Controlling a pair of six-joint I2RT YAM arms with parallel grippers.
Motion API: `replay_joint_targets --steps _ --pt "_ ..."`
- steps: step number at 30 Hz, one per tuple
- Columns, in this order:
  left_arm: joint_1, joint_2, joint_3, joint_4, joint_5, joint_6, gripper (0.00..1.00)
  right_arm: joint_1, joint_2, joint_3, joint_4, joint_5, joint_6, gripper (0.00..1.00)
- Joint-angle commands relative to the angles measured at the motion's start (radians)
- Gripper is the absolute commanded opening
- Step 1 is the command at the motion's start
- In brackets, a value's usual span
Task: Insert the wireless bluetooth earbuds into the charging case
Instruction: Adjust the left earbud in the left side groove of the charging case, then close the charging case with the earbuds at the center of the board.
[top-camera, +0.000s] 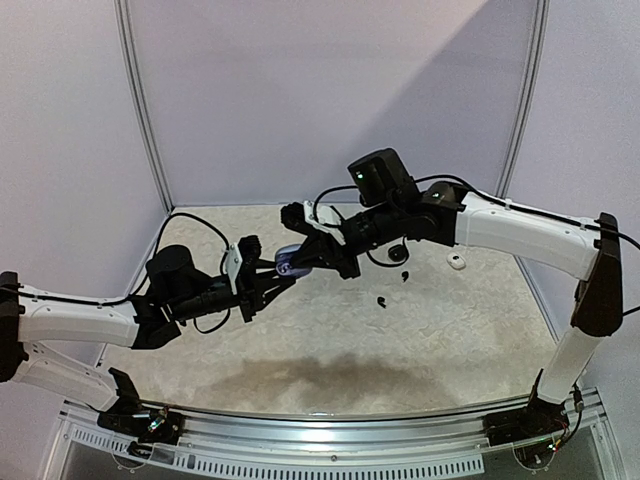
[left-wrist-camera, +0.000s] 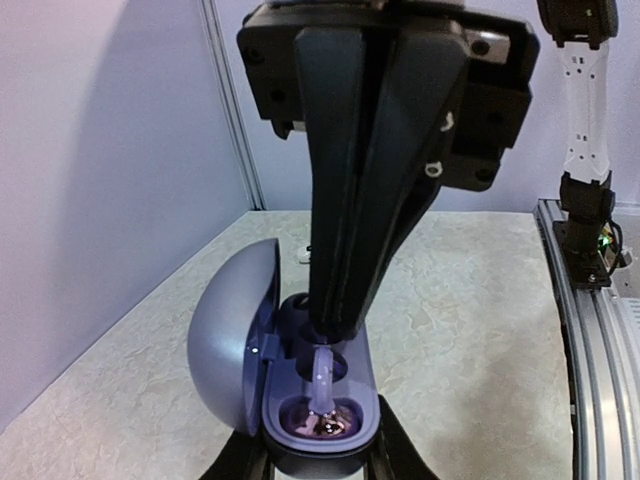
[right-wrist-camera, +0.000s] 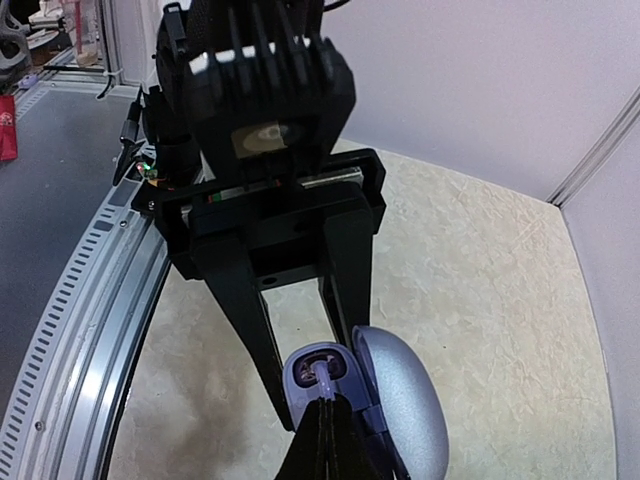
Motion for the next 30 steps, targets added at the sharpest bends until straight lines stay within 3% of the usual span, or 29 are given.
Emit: replay_joint_targets --steps 1,7,13,19,24,30 --pt "-0.018 0.005 0.004 -0.024 -0.001 0.022 0.00 -0.002 -0.093 0.016 0.015 -0.034 0.001 0.04" --pt "-0.017 0.015 -0.007 -0.060 0.031 0.309 0.00 -0.006 -0.115 0.008 0.107 -0.018 0.069 0.05" --pt "-0.017 0.020 0.004 -0.066 0.054 0.482 0.00 -0.003 0.005 0.052 0.095 0.226 0.180 0.04" --pt "-0.008 0.021 0.014 -0.060 -0.002 0.492 0.00 0.031 0.031 0.004 0.018 0.168 0.094 0.04" --pt "0.027 0.017 0.026 -0.113 -0.027 0.420 0.00 0.031 -0.096 -0.139 0.073 0.176 0.081 0.05" --pt "0.028 0.024 0.033 -0.112 -0.015 0.362 0.00 0.029 -0.182 -0.185 0.069 0.241 0.052 0.06"
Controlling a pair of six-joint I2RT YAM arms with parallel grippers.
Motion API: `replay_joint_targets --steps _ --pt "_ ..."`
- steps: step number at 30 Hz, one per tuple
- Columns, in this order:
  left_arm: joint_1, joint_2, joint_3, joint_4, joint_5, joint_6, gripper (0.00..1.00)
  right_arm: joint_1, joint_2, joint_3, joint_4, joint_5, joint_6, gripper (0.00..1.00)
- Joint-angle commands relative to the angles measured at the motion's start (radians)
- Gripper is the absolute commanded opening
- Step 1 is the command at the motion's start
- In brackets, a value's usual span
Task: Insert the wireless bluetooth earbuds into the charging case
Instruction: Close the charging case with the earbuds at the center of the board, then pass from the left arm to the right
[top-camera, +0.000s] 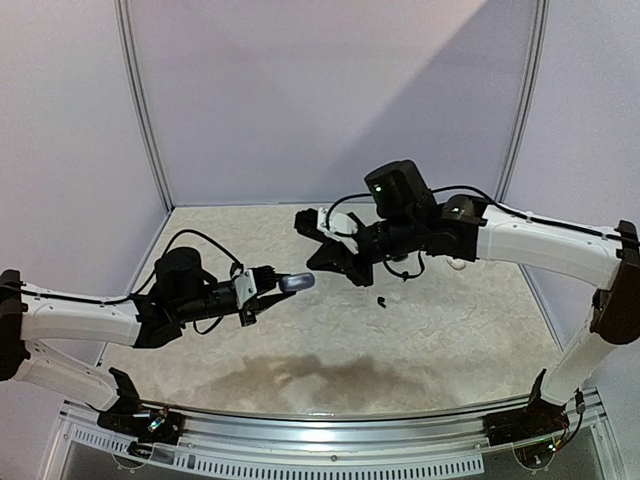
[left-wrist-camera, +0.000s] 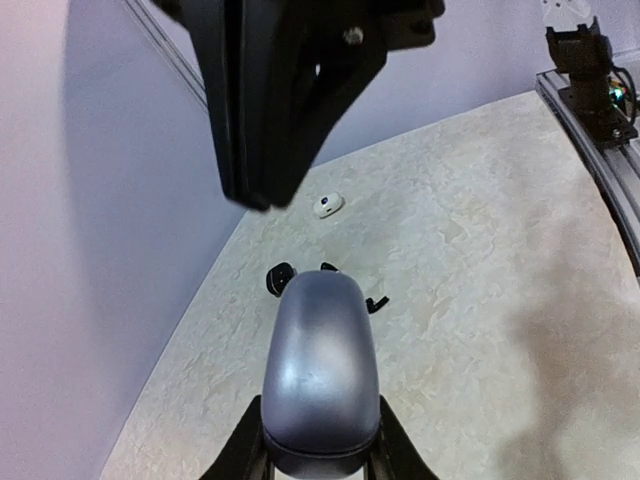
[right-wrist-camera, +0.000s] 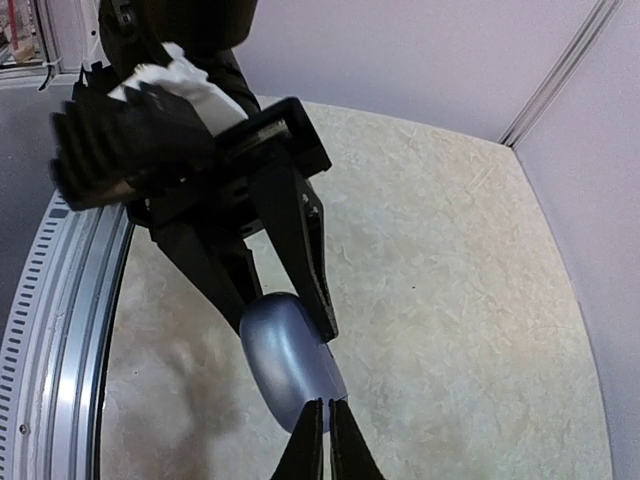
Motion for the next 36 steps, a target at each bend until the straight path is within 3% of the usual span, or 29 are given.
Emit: replay_joint_targets --steps 1,3,4,5,6,10,14,18,22,25,31,33,35,36 --pt "0.012 0.006 0.030 0.000 -0.018 -0.061 0.00 -0.009 -0.077 -0.020 0.013 0.048 -0.012 0.11" --pt "0.014 0.000 0.033 -0.009 -0.016 -0.146 0.00 -0.060 -0.071 -0.006 0.011 -0.050 0.033 0.36" --pt "0.017 -0.005 0.034 -0.014 -0.004 -0.205 0.00 -0.085 -0.064 0.003 0.010 -0.131 0.056 0.61" --pt "0.021 -0.010 0.033 -0.015 0.014 -0.267 0.00 -0.100 -0.051 0.012 0.007 -0.197 0.071 0.93" --pt "0.025 -0.012 0.032 -0.009 0.033 -0.328 0.00 -0.104 -0.038 0.021 0.007 -0.227 0.075 0.98" --pt "0.030 -0.016 0.024 0.034 0.101 -0.471 0.00 -0.101 0.045 0.065 -0.031 -0.337 -0.008 0.99" --pt "0.030 -0.016 0.026 0.055 0.119 -0.543 0.00 -0.082 0.089 0.085 -0.042 -0.333 -0.066 0.99" --pt "0.030 -0.014 0.023 0.083 0.125 -0.553 0.00 -0.081 0.123 0.109 -0.042 -0.354 -0.041 0.85" --pt "0.030 -0.015 0.021 0.090 0.128 -0.581 0.00 -0.081 0.151 0.124 -0.045 -0.380 -0.021 0.51" --pt "0.030 -0.021 0.019 0.088 0.122 -0.579 0.00 -0.081 0.155 0.125 -0.050 -0.384 -0.016 0.34" --pt "0.030 -0.029 0.019 0.096 0.110 -0.579 0.00 -0.081 0.167 0.151 -0.110 -0.377 -0.047 0.26" --pt "0.030 -0.029 0.018 0.100 0.102 -0.581 0.00 -0.081 0.170 0.157 -0.122 -0.374 -0.055 0.17" --pt "0.029 -0.030 0.015 0.100 0.066 -0.590 0.00 -0.081 0.175 0.171 -0.131 -0.363 -0.059 0.00" --pt "0.029 -0.030 0.014 0.097 0.034 -0.600 0.10 -0.081 0.180 0.179 -0.128 -0.352 -0.048 0.00"
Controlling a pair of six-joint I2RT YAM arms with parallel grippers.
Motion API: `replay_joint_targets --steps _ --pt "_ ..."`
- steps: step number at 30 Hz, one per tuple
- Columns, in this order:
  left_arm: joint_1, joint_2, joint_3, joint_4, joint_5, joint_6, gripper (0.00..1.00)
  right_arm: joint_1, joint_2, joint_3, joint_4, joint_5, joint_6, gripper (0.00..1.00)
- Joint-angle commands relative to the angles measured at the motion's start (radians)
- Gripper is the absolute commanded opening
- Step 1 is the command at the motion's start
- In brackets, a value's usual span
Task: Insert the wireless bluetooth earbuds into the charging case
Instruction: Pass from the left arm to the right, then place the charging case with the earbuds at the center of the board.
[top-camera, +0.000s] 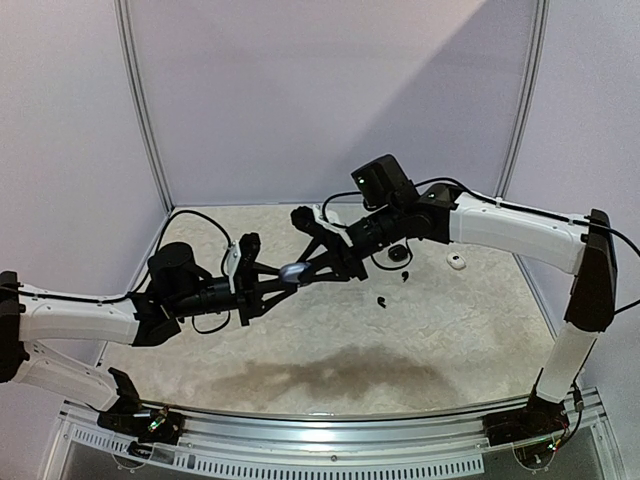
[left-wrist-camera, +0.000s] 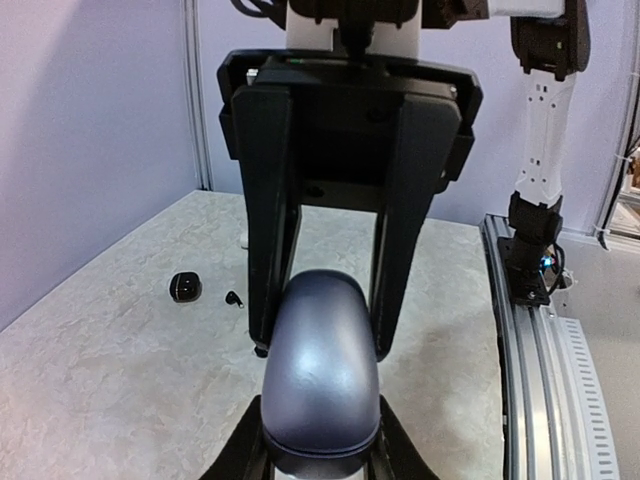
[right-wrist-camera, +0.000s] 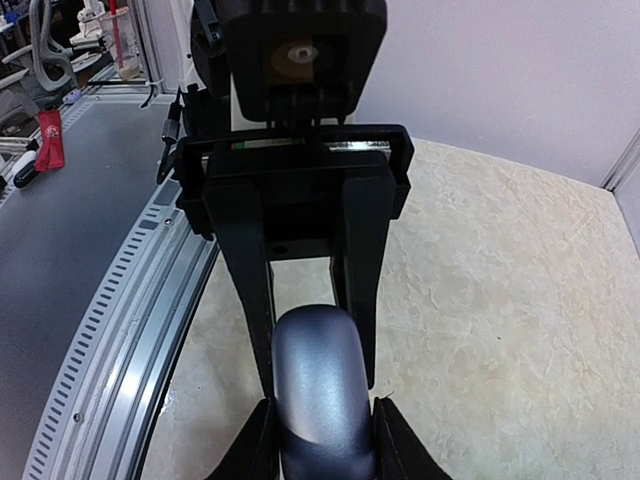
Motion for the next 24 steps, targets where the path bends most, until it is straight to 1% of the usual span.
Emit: replay_joint_targets --steps 1,2,3,4,5,6,8,10,13,15,18,21,24 --pt "0.011 -0.018 0.001 0.025 -0.121 -0.033 0.46 0.000 0.038 0.048 -0.039 0.030 0.036 0.00" --pt "0.010 -0.020 -0.002 0.025 -0.149 -0.035 0.85 -0.006 0.050 0.057 -0.027 0.033 0.053 0.00" --pt "0.009 -0.022 -0.004 0.025 -0.157 -0.019 0.97 -0.020 0.057 0.061 -0.005 0.033 0.084 0.00" --pt "0.008 -0.025 -0.006 0.021 -0.157 0.003 0.99 -0.039 0.069 0.062 0.027 0.032 0.117 0.00" --pt "0.006 -0.029 -0.006 0.015 -0.167 0.027 0.99 -0.058 0.089 0.064 0.051 0.028 0.185 0.00" --pt "0.003 -0.034 -0.008 0.014 -0.196 0.050 0.99 -0.076 0.106 0.073 0.067 0.026 0.230 0.00" --pt "-0.005 -0.039 -0.011 0.015 -0.278 0.087 0.99 -0.092 0.162 0.125 0.046 0.046 0.337 0.00" --pt "-0.012 -0.045 -0.011 0.024 -0.371 0.113 0.99 -0.092 0.252 0.198 0.025 0.051 0.390 0.00" --pt "-0.019 -0.047 -0.016 0.043 -0.449 0.141 0.99 -0.092 0.354 0.252 0.073 0.035 0.537 0.00" --pt "-0.022 -0.045 -0.014 0.043 -0.451 0.142 0.99 -0.093 0.412 0.285 0.110 0.046 0.648 0.00" --pt "-0.027 -0.042 -0.015 0.038 -0.448 0.129 0.99 -0.093 0.516 0.374 0.108 0.054 0.758 0.00" --pt "-0.029 -0.043 -0.017 0.037 -0.446 0.129 0.99 -0.092 0.607 0.438 0.086 0.053 0.808 0.00" --pt "-0.029 -0.046 -0.019 0.032 -0.448 0.131 0.99 -0.093 0.657 0.463 0.042 0.073 0.814 0.04"
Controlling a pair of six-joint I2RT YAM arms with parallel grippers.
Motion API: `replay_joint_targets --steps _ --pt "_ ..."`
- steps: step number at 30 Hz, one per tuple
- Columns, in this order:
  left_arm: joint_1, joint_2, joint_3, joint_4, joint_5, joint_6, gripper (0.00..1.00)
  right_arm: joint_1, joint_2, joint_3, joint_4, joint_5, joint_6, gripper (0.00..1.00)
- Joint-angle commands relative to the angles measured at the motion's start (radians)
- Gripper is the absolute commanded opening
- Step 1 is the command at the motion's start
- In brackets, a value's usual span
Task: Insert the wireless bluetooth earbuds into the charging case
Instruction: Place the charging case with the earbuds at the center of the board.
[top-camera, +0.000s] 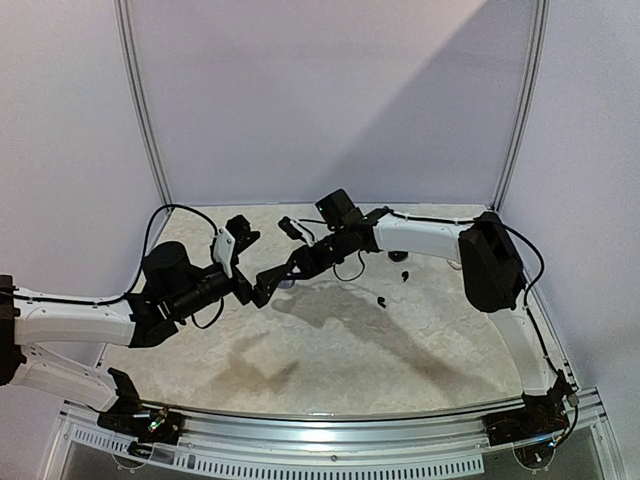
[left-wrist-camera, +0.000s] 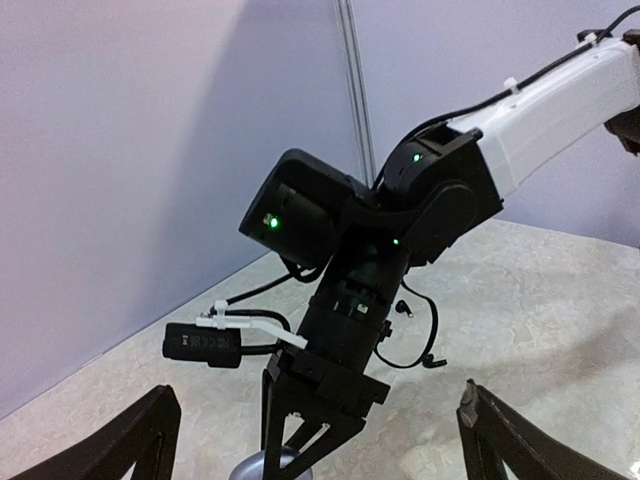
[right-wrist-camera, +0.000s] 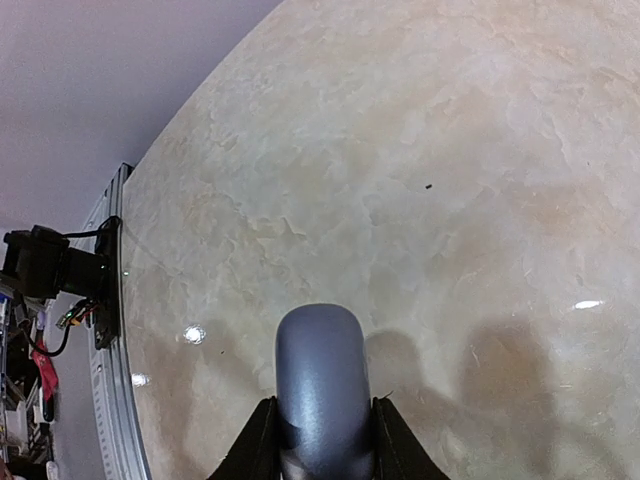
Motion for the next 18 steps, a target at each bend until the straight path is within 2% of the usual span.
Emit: replay_joint_targets --steps 1,9,18 --pt "-0.013 -0.014 -0.015 0.005 -0.024 0.011 0.99 0.005 0.069 0.067 -0.063 0.027 0.081 0.06" --pt "-0.019 -0.008 -0.017 0.010 -0.018 0.005 0.99 0.005 0.163 0.116 -0.136 0.025 0.076 0.13" --pt "-0.019 -0.008 -0.011 0.001 -0.017 0.006 0.99 -0.017 0.147 0.150 -0.176 0.086 0.055 0.62"
